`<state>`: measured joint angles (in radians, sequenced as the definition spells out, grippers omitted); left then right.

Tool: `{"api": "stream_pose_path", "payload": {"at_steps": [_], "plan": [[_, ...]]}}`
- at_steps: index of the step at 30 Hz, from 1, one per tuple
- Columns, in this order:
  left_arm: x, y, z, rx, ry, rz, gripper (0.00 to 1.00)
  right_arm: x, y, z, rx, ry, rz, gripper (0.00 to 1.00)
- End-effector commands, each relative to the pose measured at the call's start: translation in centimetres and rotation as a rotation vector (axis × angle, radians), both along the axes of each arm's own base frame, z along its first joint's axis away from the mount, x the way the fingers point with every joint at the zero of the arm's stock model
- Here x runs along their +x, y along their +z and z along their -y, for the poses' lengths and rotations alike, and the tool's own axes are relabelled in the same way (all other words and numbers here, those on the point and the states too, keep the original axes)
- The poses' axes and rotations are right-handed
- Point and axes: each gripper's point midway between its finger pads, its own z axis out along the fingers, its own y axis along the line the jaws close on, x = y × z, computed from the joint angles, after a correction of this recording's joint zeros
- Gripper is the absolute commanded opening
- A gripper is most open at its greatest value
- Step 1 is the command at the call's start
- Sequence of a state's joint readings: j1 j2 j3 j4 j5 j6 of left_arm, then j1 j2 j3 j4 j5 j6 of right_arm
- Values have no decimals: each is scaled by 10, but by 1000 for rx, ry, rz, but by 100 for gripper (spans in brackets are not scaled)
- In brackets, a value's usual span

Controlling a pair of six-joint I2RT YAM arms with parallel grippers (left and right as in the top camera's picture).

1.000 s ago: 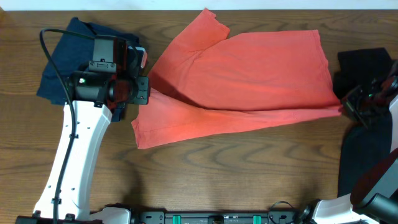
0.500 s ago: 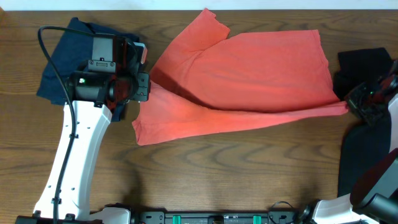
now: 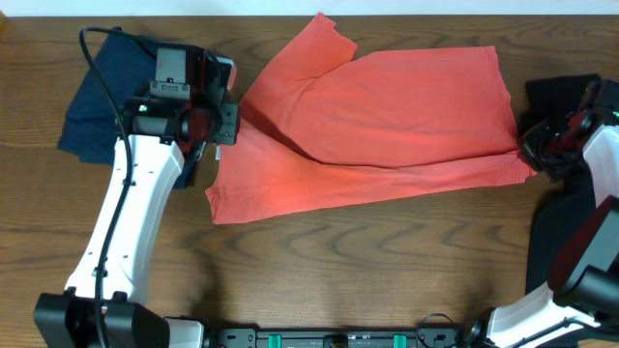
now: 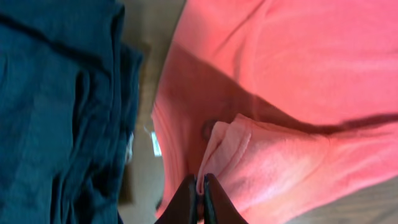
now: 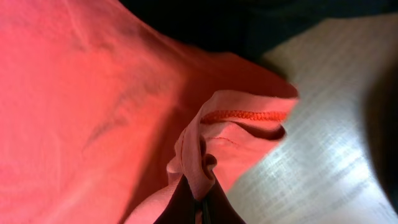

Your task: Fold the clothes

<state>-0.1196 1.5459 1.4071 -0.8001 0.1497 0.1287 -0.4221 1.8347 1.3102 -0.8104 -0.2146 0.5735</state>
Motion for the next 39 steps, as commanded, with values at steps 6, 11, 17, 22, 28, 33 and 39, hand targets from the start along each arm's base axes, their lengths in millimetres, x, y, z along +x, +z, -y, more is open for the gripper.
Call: {"api": "stream_pose_path", "payload": {"at_steps": [6,11,17,22,28,33,39], "plan": [[29,9,1,6,1,101,6,23,0,0,10,3,78,1],[39,6,2,3,1,120,6,31,3,0,0,3,108,1],[51,-4,3,2,2,122,6,47,8,-3,-39,27,163,1],[59,-11,5,-7,9,126,6,58,13,0,-54,14,210,1],[65,-10,5,-11,13,144,15,68,18,3,-78,16,250,53],[58,-9,1,7,25,128,60,62,16,5,-87,90,242,73],[16,-24,-3,8,55,-44,72,15,-2,5,-37,138,68,75]]}}
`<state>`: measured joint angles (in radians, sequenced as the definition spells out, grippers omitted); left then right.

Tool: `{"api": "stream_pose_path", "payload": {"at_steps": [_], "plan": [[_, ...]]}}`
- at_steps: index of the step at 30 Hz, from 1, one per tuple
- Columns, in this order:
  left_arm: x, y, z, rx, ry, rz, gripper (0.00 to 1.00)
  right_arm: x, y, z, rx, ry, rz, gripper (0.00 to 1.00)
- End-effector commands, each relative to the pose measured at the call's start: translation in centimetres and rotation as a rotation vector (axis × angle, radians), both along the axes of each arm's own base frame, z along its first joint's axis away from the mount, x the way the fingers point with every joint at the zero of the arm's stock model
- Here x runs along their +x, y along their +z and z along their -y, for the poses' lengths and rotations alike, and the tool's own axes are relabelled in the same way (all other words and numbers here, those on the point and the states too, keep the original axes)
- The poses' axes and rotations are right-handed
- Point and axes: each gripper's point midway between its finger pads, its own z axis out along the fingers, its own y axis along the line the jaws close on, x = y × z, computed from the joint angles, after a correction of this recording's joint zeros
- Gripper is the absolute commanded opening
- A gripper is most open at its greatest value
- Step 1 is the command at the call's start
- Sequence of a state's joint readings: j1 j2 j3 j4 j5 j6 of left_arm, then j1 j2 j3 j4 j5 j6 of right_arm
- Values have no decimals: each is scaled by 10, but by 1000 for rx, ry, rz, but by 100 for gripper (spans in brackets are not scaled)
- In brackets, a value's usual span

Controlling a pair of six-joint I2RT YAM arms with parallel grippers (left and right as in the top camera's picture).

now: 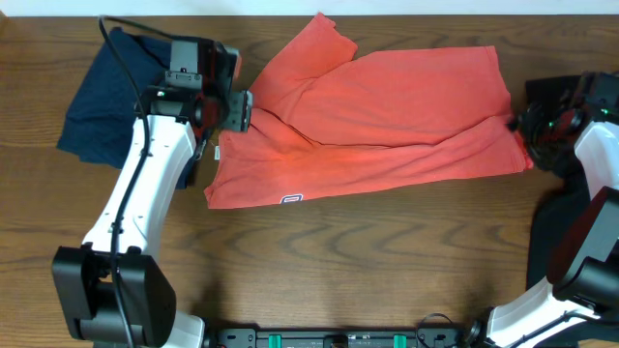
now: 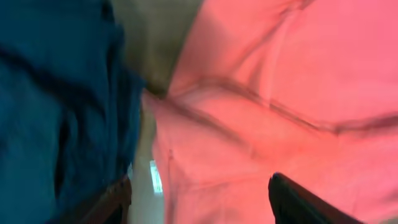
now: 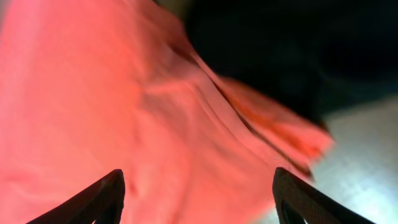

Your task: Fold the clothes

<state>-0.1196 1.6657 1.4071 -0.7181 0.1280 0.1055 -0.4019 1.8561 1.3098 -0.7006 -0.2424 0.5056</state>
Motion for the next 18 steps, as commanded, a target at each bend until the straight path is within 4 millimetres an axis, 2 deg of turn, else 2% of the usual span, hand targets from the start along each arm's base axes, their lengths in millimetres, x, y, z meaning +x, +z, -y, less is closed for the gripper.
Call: {"api": "stream_pose_path", "payload": {"at_steps": [1,5,8,11,13,18], "plan": [[-21,5,-4,-3,39,-62,72,-20,-4,6,-1,54,-61,75],[-60,-27,-9,-8,118,-261,72,-47,-11,5,-9,56,-181,74],[-81,-55,-10,-10,146,-351,72,-56,-16,3,-1,56,-215,72],[-100,-86,-12,-1,165,-418,72,-60,-26,0,3,56,-221,63],[-106,-102,-13,0,166,-423,72,-62,-34,-1,4,57,-214,61],[-100,-129,-14,-7,167,-354,72,-58,-50,-11,35,101,-150,60]]}}
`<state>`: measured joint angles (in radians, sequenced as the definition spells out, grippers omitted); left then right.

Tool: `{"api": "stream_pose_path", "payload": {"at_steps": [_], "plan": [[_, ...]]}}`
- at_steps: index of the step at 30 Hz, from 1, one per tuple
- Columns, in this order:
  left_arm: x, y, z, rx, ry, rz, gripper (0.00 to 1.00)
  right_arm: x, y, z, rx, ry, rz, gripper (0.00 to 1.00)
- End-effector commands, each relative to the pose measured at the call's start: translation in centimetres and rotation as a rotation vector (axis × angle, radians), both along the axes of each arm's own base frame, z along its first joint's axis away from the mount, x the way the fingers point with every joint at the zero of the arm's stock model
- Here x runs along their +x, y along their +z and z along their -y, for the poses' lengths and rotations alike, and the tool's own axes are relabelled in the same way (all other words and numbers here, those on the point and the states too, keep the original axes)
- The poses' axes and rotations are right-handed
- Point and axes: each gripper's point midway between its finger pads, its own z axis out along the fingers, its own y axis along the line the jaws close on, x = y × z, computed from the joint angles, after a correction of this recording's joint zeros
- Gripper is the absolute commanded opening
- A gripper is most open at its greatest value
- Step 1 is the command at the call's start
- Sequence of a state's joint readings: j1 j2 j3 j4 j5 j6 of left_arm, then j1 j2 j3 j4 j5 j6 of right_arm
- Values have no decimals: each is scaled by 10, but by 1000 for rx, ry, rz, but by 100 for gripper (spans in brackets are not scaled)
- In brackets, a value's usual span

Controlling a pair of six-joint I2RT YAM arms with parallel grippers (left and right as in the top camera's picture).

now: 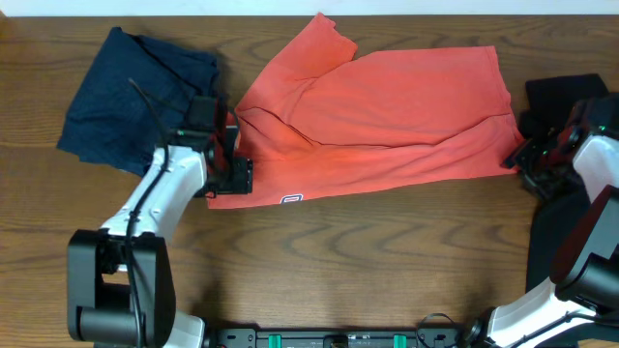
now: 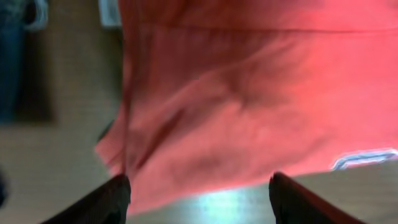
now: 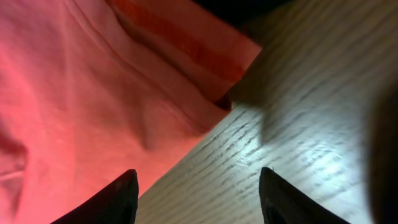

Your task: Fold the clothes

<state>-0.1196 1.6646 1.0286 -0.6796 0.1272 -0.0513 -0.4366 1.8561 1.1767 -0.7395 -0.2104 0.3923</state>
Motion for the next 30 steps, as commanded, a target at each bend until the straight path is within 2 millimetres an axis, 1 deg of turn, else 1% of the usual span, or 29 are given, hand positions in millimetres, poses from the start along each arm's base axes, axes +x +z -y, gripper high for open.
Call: {"api": "stream_pose_path", "payload": {"at_steps": [1,4,6,8,12,14,16,19,20,22,24,27,30], "plan": [[-4,-11,-2,4,27,-2,72,-6,-10,-8,31,33,2,60],[-11,-15,-4,10,35,-23,72,-8,-13,-9,31,37,0,61],[-14,-19,-11,50,41,-27,71,-6,-13,-8,25,44,11,61],[-16,-24,-19,94,48,-28,68,-3,-12,-7,20,43,22,61],[-21,-39,-28,146,55,-34,56,-1,-12,-6,14,44,32,63],[-24,-45,-30,149,56,-52,49,-1,-12,-6,14,44,31,64],[-28,-50,-31,152,56,-76,35,-1,-12,-6,13,44,31,65],[-35,-52,-32,157,54,-108,13,-5,-14,0,-22,37,9,68],[-37,-51,-32,159,55,-119,10,-7,-15,3,-38,33,-3,68],[-42,-49,-36,169,62,-146,7,-10,-18,6,-59,31,-15,69],[-46,-45,-41,182,69,-169,6,-10,-20,6,-59,30,-10,69],[-43,-40,-41,183,64,-173,6,-4,-24,2,-49,39,30,69],[-38,-37,-41,181,66,-160,6,-4,-32,-7,-18,46,57,60]]}}
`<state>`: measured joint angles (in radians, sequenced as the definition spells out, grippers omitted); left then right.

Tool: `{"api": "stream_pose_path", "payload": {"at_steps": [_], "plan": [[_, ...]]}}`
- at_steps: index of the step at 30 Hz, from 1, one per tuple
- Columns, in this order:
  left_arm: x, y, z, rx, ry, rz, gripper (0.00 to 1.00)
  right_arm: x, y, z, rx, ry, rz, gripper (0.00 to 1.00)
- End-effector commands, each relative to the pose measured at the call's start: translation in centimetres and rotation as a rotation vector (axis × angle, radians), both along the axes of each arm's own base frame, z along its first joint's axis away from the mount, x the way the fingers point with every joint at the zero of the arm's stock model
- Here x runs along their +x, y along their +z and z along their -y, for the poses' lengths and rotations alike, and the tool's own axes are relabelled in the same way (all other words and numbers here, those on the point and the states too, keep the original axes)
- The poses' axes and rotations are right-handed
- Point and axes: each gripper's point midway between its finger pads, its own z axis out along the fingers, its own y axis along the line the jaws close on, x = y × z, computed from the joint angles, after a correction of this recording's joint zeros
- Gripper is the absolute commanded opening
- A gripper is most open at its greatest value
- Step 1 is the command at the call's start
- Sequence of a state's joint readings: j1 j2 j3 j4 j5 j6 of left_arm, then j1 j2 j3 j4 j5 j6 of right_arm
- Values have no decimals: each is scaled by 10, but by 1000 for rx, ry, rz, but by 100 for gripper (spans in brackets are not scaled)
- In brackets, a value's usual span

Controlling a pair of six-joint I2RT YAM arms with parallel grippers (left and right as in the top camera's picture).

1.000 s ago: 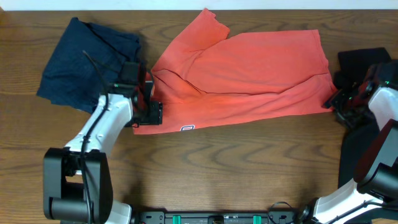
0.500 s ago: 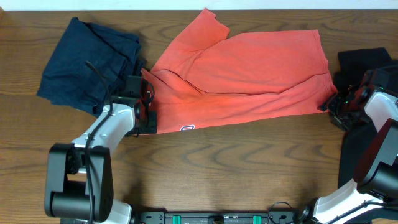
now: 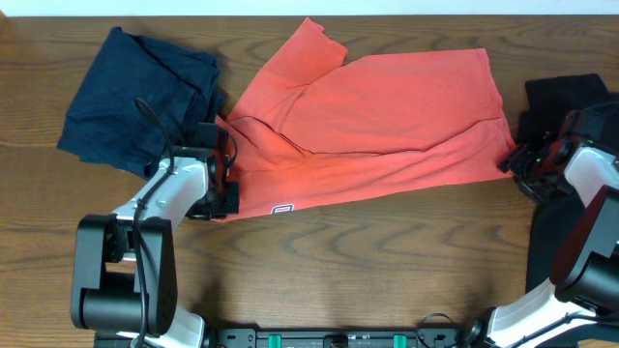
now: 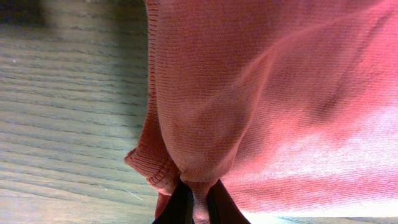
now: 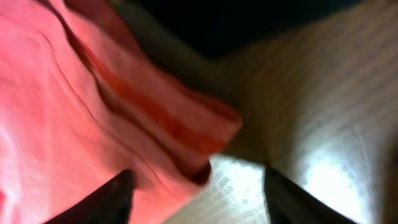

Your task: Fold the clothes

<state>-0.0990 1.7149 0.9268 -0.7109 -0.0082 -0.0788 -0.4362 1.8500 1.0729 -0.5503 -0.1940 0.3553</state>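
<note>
A red shirt (image 3: 368,126) lies spread across the middle of the wooden table (image 3: 338,271), with a small white logo near its front hem. My left gripper (image 3: 225,198) is at the shirt's front left corner. In the left wrist view the left gripper (image 4: 198,199) is shut on a pinch of the red shirt (image 4: 261,93) hem. My right gripper (image 3: 517,162) sits at the shirt's right corner. In the right wrist view the right gripper (image 5: 199,205) is open, its jaws wide apart, with the shirt (image 5: 74,93) corner lying between them, untouched.
A crumpled navy garment (image 3: 135,97) lies at the back left, just beyond the left arm. A black garment (image 3: 566,92) lies at the right edge behind the right arm, and shows dark in the right wrist view (image 5: 249,25).
My left gripper was open over the shirt's front left corner and is now shut on it. The shirt has shifted slightly to the left. The right gripper remains open at the right corner.
Both grippers were first shut on the shirt's left and right edges. Then both were open and the shirt lay narrower with its logo showing. Afterwards both hung open by the front corners. Now the left one grips its corner.
</note>
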Motion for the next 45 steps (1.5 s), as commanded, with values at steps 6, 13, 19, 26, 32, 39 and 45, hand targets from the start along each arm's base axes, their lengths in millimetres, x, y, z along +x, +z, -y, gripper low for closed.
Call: {"api": "stream_pose_path", "payload": {"at_steps": [6,13,19,26,32,39,45], "plan": [[13,13,-14,35,32,4,6,-11,-19,-8,28,20,3,8],[7,26,-31,37,105,-42,6,-61,-13,-12,66,-70,-189,1],[-6,28,-38,40,161,-94,6,-134,16,1,-85,-183,-462,1],[-16,30,-36,36,170,-137,17,-127,40,4,-112,-215,-367,66],[-9,54,-26,-25,175,-150,30,-65,75,-21,34,-32,-47,59],[24,101,-15,-98,175,-54,36,-28,112,-63,146,162,194,55],[63,100,-6,-140,152,106,49,-26,104,-62,47,188,153,58]]}}
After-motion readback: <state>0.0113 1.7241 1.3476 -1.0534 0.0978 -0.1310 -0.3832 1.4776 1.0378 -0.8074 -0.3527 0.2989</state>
